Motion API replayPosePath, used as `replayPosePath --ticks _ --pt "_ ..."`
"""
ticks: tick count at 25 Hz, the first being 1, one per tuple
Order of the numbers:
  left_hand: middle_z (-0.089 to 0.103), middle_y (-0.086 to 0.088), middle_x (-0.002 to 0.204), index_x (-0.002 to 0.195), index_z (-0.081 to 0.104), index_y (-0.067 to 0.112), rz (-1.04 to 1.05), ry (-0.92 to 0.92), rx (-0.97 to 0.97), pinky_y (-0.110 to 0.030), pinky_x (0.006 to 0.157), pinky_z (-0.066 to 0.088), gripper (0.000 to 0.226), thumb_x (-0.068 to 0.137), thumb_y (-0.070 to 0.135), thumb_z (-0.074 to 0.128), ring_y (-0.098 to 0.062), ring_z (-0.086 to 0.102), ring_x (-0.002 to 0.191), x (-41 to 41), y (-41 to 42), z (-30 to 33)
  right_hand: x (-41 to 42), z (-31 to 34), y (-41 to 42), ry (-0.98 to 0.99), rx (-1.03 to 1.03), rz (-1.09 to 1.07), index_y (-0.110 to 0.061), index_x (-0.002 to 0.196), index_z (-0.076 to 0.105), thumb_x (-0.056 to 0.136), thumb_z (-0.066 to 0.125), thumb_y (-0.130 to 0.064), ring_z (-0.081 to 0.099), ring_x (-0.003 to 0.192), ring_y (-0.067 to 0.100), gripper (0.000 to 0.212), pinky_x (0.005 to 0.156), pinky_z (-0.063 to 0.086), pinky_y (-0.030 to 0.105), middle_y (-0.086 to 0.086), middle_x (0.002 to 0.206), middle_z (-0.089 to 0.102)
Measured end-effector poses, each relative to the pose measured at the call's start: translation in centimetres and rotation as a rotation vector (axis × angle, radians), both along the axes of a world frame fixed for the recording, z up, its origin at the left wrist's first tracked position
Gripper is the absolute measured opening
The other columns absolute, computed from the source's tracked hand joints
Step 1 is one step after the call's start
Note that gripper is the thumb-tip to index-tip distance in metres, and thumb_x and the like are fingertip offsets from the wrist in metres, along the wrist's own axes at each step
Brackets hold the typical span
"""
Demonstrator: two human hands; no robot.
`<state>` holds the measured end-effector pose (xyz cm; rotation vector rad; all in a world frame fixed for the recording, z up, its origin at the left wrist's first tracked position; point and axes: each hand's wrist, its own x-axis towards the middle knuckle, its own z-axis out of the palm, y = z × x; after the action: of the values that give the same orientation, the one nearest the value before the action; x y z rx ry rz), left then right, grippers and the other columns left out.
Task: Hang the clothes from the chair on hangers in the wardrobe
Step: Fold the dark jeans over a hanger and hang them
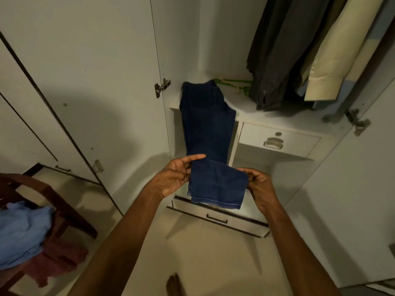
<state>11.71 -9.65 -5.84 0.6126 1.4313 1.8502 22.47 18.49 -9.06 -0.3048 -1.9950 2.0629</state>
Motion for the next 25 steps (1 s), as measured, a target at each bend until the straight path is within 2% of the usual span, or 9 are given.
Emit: replayPosePath --ticks 5,7,9,13,15,16,18,21,25 --pt "0.067 -0.012 0.134 0.140 0.058 0.004 0.107 0.257 -0.118 -0.035 0.103 0.053 0.061 0.084 -0.016 0.070 -0.028 0.062 0.127 -5.0 1.4 4.4 -6.4 5.6 1.2 0.096 -0.115 -0.102 -0.027 0.077 0.082 0.090 0.062 -0.001 0.072 0.084 0.021 0.035 0.082 0.058 0.035 -0.002 0.087 0.078" --pt "0.072 -0.009 0.124 0.132 0.064 0.004 0.194 0.361 -0.153 -0.034 0.096 0.058 0.056 0.080 -0.011 0.077 -0.027 0.069 0.116 -7.7 2.6 6.0 -9.6 7.3 1.5 0.071 -0.262 -0.110 -0.016 0.079 0.078 0.086 0.063 -0.015 0.068 0.086 0.026 0.016 0.080 0.058 0.036 0.001 0.083 0.076" --pt "0.076 -0.008 0.114 0.122 0.071 0.005 0.307 0.473 -0.183 -0.040 0.091 0.060 0.049 0.076 -0.009 0.082 -0.027 0.073 0.105 -10.8 3.6 7.5 -12.8 8.9 1.6 0.046 -0.342 -0.087 -0.007 0.085 0.070 0.084 0.064 -0.022 0.065 0.084 0.029 0.016 0.076 0.056 0.036 0.008 0.082 0.073" --pt "0.079 -0.006 0.089 0.094 0.082 0.025 0.559 0.726 -0.197 -0.053 0.077 0.062 0.017 0.085 0.012 0.079 -0.031 0.075 0.082 -17.5 5.0 10.0 -19.4 12.8 2.6 0.139 -0.175 -0.019 -0.009 0.092 0.073 0.066 0.072 -0.036 0.068 0.091 0.028 0.037 0.083 0.055 0.038 0.011 0.095 0.073" --pt "0.075 -0.009 0.082 0.085 0.079 0.017 0.634 0.828 -0.161 -0.052 0.071 0.060 0.015 0.085 0.028 0.069 -0.031 0.071 0.075 -20.7 5.4 11.0 -22.8 14.7 2.7 0.171 -0.172 -0.019 -0.010 0.094 0.072 0.078 0.068 -0.033 0.069 0.088 0.027 0.029 0.079 0.058 0.034 0.006 0.091 0.076" --pt "0.072 -0.011 0.080 0.084 0.075 0.008 0.657 0.843 -0.146 -0.050 0.070 0.059 0.022 0.085 0.027 0.065 -0.030 0.069 0.074 -21.9 5.7 11.6 -24.3 15.5 2.7 0.170 -0.218 -0.022 -0.009 0.093 0.071 0.091 0.061 -0.027 0.069 0.083 0.025 0.021 0.073 0.059 0.030 0.004 0.085 0.076" --pt "0.073 -0.003 0.085 0.093 0.073 0.003 0.618 0.775 -0.068 -0.033 0.073 0.059 0.016 0.093 0.010 0.059 -0.012 0.070 0.078 -23.2 7.2 13.2 -27.3 16.8 2.8 0.159 -0.278 -0.050 -0.007 0.087 0.069 0.104 0.044 -0.015 0.069 0.068 0.020 0.031 0.059 0.057 0.022 0.001 0.071 0.075" --pt "0.071 0.019 0.072 0.092 0.068 0.019 0.670 0.559 -0.004 -0.018 0.073 0.051 0.037 0.102 -0.008 0.046 0.010 0.066 0.071 -26.5 10.6 14.8 -32.2 18.4 3.3 0.144 -0.349 -0.062 -0.007 0.087 0.071 0.103 0.045 -0.016 0.070 0.067 0.018 0.032 0.063 0.057 0.024 0.004 0.074 0.074" --pt "0.066 0.008 0.070 0.079 0.064 0.013 0.882 0.383 0.003 -0.017 0.060 0.049 0.034 0.103 -0.001 0.045 -0.003 0.062 0.063 -32.2 14.1 14.6 -40.1 19.1 4.7 0.112 -0.259 -0.115 -0.016 0.067 0.055 0.103 0.046 -0.005 0.052 0.056 0.018 0.038 0.052 0.049 0.021 0.004 0.059 0.057"
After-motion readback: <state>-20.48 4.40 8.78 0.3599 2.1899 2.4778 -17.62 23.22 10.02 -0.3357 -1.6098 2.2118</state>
